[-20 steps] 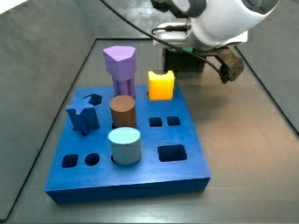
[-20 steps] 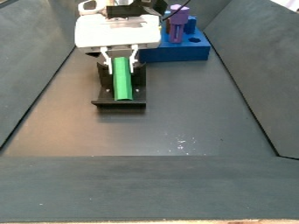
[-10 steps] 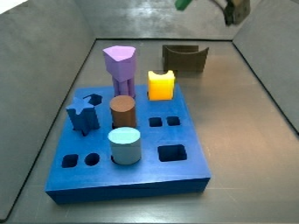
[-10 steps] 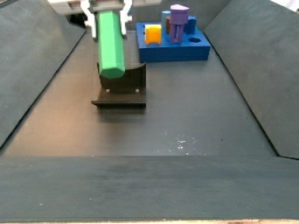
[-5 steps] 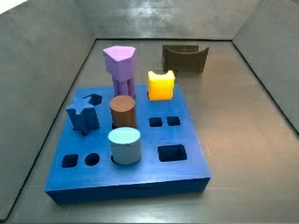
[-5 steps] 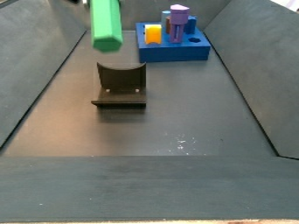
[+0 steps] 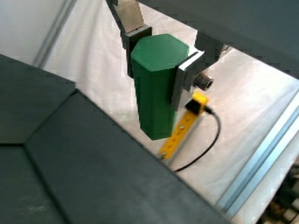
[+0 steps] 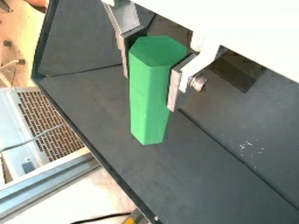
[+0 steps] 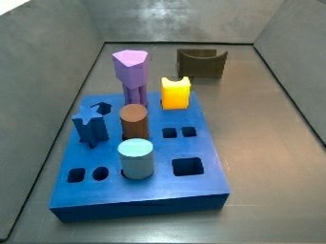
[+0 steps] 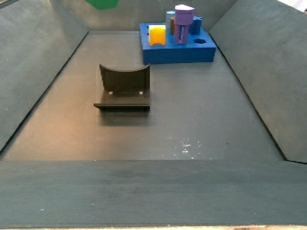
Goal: Pick up the hexagon object. Move up. Place the hexagon object on the fixture. Regrasp the hexagon object. Move to above the board. Insert the hexagon object.
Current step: Move to above the board.
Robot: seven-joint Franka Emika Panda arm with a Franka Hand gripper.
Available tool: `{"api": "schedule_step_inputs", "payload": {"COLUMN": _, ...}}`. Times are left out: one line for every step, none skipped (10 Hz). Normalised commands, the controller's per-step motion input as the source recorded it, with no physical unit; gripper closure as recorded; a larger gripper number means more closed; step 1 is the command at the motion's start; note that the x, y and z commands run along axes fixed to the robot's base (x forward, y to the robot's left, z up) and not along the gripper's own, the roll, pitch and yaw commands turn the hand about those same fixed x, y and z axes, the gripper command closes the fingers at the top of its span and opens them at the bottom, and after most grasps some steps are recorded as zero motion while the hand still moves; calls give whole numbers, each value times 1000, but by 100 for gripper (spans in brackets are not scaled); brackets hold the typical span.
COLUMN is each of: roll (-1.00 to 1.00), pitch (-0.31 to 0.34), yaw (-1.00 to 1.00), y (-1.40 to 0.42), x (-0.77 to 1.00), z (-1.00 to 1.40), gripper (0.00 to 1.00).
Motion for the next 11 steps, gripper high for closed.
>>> {"api": "schedule_step_inputs", "payload": {"roll": -1000, "pitch": -59, "yaw": -49, "y": -1000, "x": -369, "z": 139, "gripper": 100}}
{"api": "schedule_step_inputs", "payload": {"roll": -1000, "pitch": -68, "yaw": -54, "y": -1000, "x": -392, "z": 149, "gripper": 100}}
{"api": "schedule_step_inputs", "payload": {"roll": -1000, "pitch": -73, "yaw": -59, "y": -1000, "x": -391, "z": 139, "gripper": 100}}
{"api": "schedule_step_inputs", "payload": {"roll": -1000, "pitch": -71, "yaw": -67, "y": -1000, "x": -394, "z": 138, "gripper": 100}}
{"api": "schedule_step_inputs", "payload": {"roll": -1000, "pitch": -69, "yaw": -71, "y": -1000, "x": -396, "z": 139, "gripper": 100}}
{"api": "schedule_step_inputs", "payload": {"roll": -1000, "pitch": -71, "yaw": -77, "y": -1000, "x": -407, "z": 140, "gripper": 100}}
{"api": "schedule_step_inputs", "payload": {"roll": -1000, "pitch": -74, "yaw": -81, "y": -1000, "x": -415, "z": 139, "gripper": 100}}
{"api": "schedule_step_inputs", "payload": {"roll": -1000, "pitch": -79, "yaw": -84, "y": -1000, "x": -427, "z": 138, "gripper": 100}}
{"api": "schedule_step_inputs", "payload": {"roll": -1000, "pitch": -86, "yaw": -85, "y": -1000, "x": -438, "z": 138, "gripper": 100}}
{"api": "schedule_step_inputs", "payload": {"roll": -1000, "pitch": -98, "yaw": -84, "y": -1000, "x": -452, "z": 136, "gripper": 100}}
{"api": "schedule_step_inputs", "payload": {"roll": -824, "pitch": -93, "yaw": -69, "y": -1000, "x": -469, "z": 131, "gripper": 100}}
